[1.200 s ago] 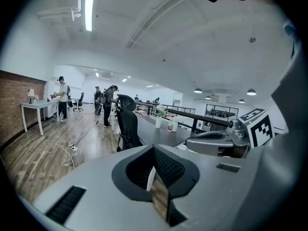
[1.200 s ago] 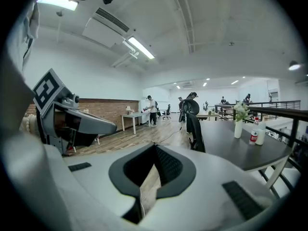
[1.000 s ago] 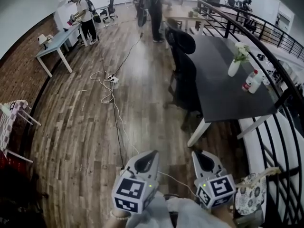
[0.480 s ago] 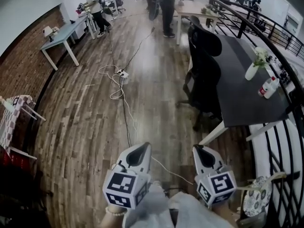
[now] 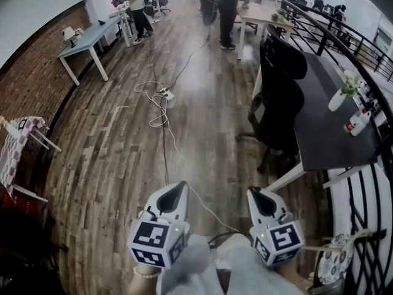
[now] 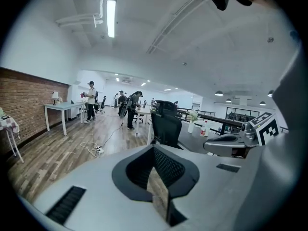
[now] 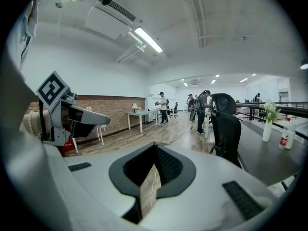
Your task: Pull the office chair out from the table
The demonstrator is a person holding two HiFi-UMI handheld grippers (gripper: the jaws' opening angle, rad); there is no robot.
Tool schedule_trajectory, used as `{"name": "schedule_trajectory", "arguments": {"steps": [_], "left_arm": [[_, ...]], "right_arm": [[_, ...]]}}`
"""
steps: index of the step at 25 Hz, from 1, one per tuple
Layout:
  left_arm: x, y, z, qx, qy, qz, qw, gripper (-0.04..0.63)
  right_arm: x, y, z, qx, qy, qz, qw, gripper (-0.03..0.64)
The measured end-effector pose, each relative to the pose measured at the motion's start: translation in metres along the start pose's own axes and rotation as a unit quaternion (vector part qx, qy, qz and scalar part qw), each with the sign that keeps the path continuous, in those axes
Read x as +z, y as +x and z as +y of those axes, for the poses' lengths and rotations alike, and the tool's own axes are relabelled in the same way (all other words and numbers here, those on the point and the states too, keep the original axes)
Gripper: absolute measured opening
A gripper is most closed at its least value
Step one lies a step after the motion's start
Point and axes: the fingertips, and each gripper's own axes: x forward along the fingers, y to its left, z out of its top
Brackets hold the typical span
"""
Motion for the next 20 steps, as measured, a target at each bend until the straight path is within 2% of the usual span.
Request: {"name": "schedule_trajectory", "arguments": {"steps": [11,20], "left_arm": [[0.000,-0.015,0.046,0.059,-0.026,-0.011,0.9979,0.008],[0.011,0.015,0.071,0.090,-0.036,-0.012,0.9953,0.008]], "right_arm": [[0.006,0.032,0.017,0.037,-0.016,0.010,0.999,0.004],[0.024,0.095,0.015,0.091,-0.031,0.011,0.995,0.003]]}}
